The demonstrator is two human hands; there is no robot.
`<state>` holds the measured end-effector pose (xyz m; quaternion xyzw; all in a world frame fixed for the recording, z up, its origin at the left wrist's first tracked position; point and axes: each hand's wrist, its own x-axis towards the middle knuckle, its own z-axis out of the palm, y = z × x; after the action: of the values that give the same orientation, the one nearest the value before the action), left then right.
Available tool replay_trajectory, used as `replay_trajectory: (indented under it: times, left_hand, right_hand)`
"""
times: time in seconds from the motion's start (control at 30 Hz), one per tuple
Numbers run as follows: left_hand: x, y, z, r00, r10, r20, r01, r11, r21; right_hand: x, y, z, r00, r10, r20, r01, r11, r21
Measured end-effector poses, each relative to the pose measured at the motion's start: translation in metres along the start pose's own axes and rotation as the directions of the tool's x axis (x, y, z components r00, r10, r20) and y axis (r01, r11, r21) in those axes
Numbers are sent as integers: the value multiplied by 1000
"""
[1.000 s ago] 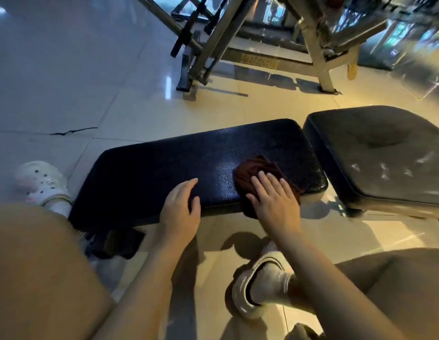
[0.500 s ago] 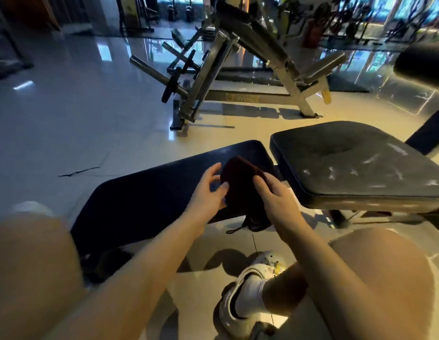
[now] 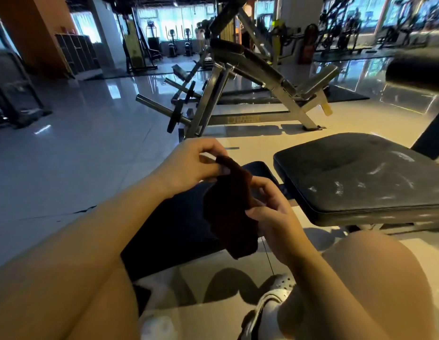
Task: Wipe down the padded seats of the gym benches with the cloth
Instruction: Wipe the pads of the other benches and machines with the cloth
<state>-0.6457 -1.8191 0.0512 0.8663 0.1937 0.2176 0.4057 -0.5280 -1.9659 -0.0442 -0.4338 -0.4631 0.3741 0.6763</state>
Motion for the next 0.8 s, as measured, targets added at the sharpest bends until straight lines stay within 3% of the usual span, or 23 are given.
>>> replay_trajectory:
  times: [0.1,0.2,0.3,0.4,0.43,0.5,0.57,0.7,0.8]
  left_hand:
    - [5,10,-8,996,91,18,-92,995,33]
    - [16,10,2,985,172,23,-172,985,7]
    - [36,4,25,971,240,-10,-241,969,-64]
    - [58,-7,49,926,373,-51,-375,926,-36]
    - [63,-10,57,921,388,-42,-390,920,-39]
    - [72,-20,73,916,402,0,-402,915,-37]
    - [79,-27,85,901,428,73,-432,900,50]
    - [96,-28,98,849,446,285,-502,848,168]
    - [108,-32,110,827,352,437,-494,827,267]
  right_hand:
    - [1,-2,4,999,-23,-46,27,996,87]
    - [1,-14,8,982,-46,-183,75,986,151]
    - [0,-30,6,933,-30,-358,26,1000,-15]
    - [-5,-38,-11,820,-36,-571,-96,975,-199]
    - [-9,-38,-19,784,-89,-614,-157,929,-336]
    - [-22,-41,-35,769,-202,-606,-318,702,-637]
    - [-33,-47,-49,799,-210,-564,-457,398,-796]
    - [-34,-69,-75,814,6,-581,-578,-90,-811]
    - [-31,-76,-101,769,128,-626,-590,-235,-773]
